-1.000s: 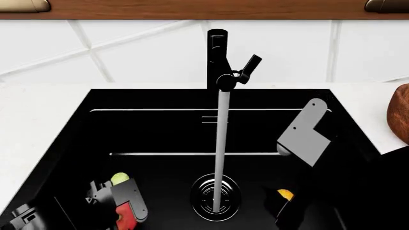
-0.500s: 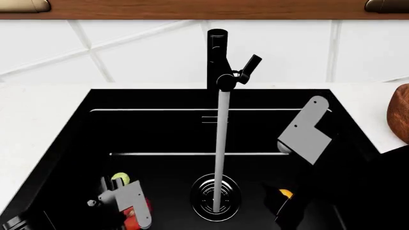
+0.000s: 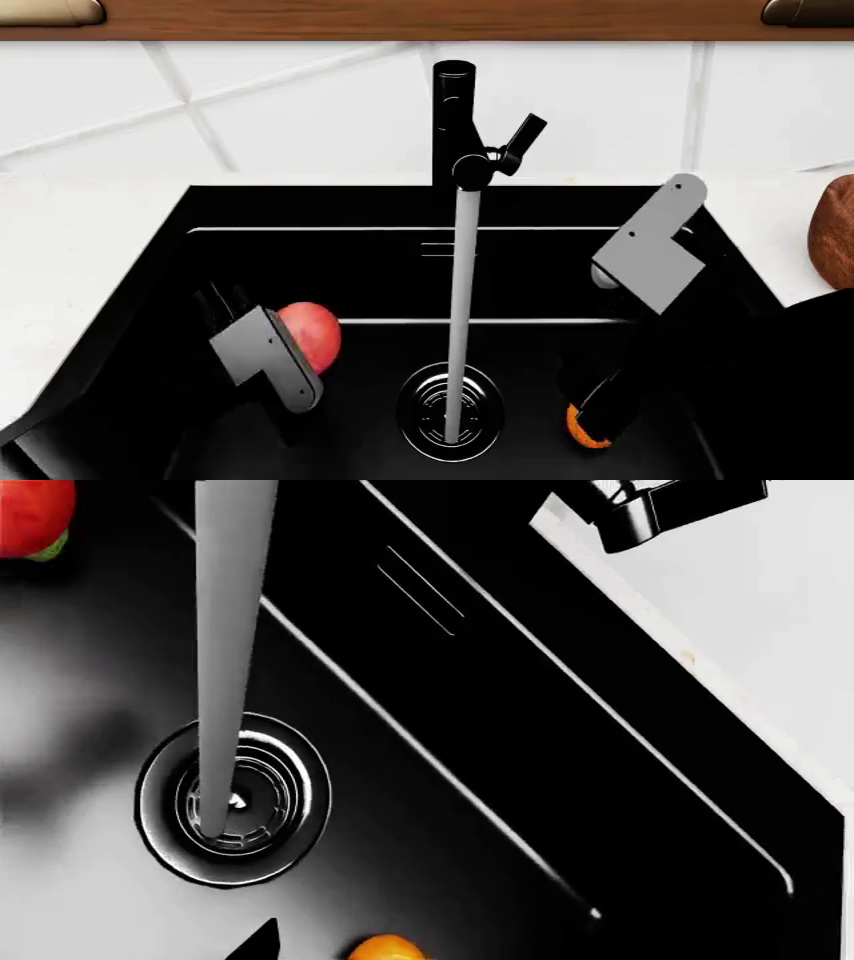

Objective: Pick the pomegranates and oranges from the sink and place them in one bowl. Place the brussel sprout in the other bowl. Then turn off the sink faucet.

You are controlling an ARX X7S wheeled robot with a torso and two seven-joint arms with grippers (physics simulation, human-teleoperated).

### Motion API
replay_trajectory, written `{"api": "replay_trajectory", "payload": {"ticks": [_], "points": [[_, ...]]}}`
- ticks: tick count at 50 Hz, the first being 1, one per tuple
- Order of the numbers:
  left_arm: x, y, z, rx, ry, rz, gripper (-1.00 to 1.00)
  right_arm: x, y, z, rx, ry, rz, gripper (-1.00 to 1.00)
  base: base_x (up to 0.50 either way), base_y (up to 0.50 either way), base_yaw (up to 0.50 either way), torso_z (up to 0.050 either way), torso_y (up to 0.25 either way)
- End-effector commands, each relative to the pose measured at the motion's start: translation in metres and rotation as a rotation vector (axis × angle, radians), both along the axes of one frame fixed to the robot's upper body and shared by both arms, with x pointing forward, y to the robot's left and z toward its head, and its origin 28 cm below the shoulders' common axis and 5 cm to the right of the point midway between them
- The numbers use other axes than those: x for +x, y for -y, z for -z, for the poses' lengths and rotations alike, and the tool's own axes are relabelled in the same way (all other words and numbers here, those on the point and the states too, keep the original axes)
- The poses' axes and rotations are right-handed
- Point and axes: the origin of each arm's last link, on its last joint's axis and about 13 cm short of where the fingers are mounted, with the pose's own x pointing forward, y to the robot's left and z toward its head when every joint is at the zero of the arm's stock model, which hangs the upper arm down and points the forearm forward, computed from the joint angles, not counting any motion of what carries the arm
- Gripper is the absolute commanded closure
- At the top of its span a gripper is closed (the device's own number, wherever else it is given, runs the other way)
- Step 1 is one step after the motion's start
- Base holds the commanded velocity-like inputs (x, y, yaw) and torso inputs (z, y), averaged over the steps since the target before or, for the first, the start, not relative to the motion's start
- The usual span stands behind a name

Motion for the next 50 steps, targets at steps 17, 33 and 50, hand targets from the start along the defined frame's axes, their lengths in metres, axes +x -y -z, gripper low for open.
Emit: {"api": "replay_trajectory", "payload": {"ticks": [17,33,50], "points": [[0.010,0.011,-0.038,-0.299,0.419,-0.193,1.00,0.030,-0.007,0.021,-0.096,-0.035,0.174,-1.00,0.00,0.00,0.00,0.000,0.000],[0.018,0.012,-0.046,-0.306,0.487,-0.285,1.00,0.048,-0.011,0.034,-0.107,-0.139,0.171,-1.00,0.00,0.00,0.00,0.000,0.000],[0.024,0.011,-0.046,-0.291,0.509,-0.320,1.00,0.060,-0.013,0.052,-0.098,-0.202,0.181,-1.00,0.00,0.00,0.00,0.000,0.000]]}}
